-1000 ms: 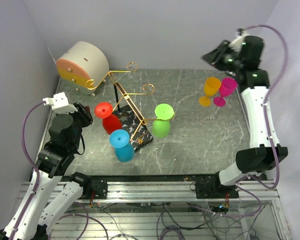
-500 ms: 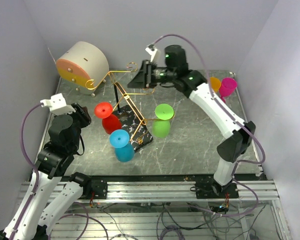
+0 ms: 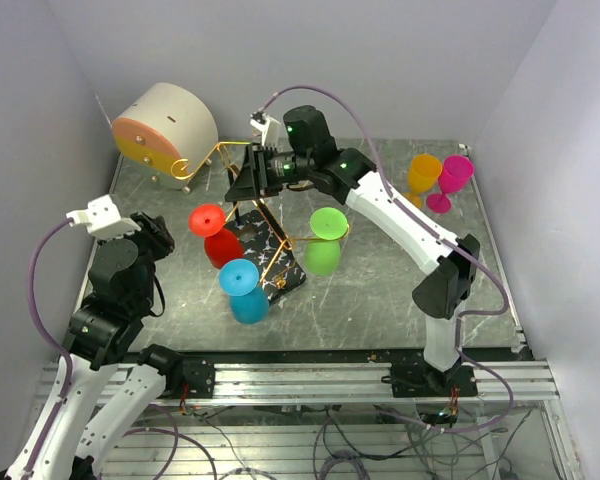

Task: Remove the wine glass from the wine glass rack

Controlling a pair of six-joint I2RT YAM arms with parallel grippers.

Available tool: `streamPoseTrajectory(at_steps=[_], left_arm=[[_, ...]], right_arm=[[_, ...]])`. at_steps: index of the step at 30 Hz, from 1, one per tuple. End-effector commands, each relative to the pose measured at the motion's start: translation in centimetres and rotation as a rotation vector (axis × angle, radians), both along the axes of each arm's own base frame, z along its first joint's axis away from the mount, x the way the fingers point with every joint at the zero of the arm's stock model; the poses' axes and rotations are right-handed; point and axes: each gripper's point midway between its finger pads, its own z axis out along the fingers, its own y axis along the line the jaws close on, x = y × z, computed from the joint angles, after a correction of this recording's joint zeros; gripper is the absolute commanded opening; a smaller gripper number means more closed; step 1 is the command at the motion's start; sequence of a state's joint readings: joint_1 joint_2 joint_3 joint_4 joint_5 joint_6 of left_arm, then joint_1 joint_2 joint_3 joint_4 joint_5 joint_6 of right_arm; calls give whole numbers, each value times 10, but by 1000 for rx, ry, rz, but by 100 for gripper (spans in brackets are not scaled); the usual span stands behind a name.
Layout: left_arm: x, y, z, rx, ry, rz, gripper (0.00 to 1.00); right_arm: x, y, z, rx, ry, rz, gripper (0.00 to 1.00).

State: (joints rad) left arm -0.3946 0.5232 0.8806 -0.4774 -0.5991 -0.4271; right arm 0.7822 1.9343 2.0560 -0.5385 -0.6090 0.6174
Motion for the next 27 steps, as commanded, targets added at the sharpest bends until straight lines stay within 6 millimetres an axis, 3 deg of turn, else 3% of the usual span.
streamPoseTrajectory(at_steps=[1,10,11,15,27], left_arm=[[1,4,-1,-6,2,30,51],[-1,6,0,-8,-9,32,51],[-1,6,1,-8,-10,32,51],[-2,5,1,-9,-11,29,51],[-1,5,1,-7,-11,28,51]], right_arm=[[-7,13,-7,-28,-15,22,32],[-11,23,-14,-68,-25,14,32],[-9,28,-28,-90,-9,18,32],[-14,32,-34,-103,-5,31,31],[-26,37,-23,-56,-4,64,21]])
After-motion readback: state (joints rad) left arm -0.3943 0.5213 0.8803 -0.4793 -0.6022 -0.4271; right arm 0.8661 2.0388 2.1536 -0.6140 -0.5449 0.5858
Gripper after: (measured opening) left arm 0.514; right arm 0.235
